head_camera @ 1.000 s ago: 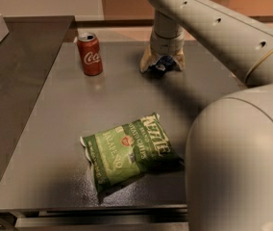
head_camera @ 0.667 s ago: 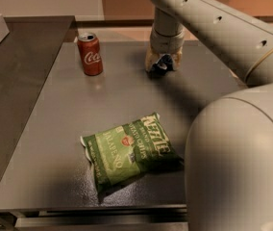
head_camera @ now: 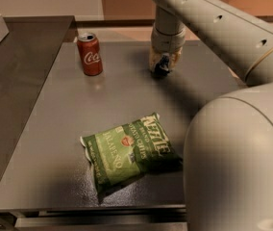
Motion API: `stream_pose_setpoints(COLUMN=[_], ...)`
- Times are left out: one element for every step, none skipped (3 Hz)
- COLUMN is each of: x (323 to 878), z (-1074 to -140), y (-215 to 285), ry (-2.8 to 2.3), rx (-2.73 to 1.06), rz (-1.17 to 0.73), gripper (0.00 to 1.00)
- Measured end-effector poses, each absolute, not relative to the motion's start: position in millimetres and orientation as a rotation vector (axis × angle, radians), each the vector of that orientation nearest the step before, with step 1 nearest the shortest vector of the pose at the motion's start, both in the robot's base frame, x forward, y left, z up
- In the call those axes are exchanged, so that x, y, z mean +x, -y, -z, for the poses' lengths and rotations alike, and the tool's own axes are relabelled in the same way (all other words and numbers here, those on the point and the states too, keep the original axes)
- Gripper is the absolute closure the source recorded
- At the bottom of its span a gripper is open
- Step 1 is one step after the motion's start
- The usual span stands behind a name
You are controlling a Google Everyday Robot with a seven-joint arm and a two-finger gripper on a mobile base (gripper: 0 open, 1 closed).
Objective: Move rxbar blueberry near green jalapeno chip bag
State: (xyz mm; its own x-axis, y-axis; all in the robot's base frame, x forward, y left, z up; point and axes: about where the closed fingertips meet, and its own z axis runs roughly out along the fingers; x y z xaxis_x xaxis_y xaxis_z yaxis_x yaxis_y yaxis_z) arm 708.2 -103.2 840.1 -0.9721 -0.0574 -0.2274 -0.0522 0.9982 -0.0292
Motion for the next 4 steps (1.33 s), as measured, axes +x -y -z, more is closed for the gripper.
stream_pose_setpoints(x=[695.5,672.3,649.1,615.6], z=[-858.9,-885.0,-904.1,-907.8], y=[97.2,88.3,79.2,69.9], ry=[-2.863,-2.793,-2.738,-2.711], rx=[-0.234,-0.45,-0.66,-0.88], rz=[0.02,-0.019,-0.083,-0.15], gripper=[1.0,1.0,1.0,1.0])
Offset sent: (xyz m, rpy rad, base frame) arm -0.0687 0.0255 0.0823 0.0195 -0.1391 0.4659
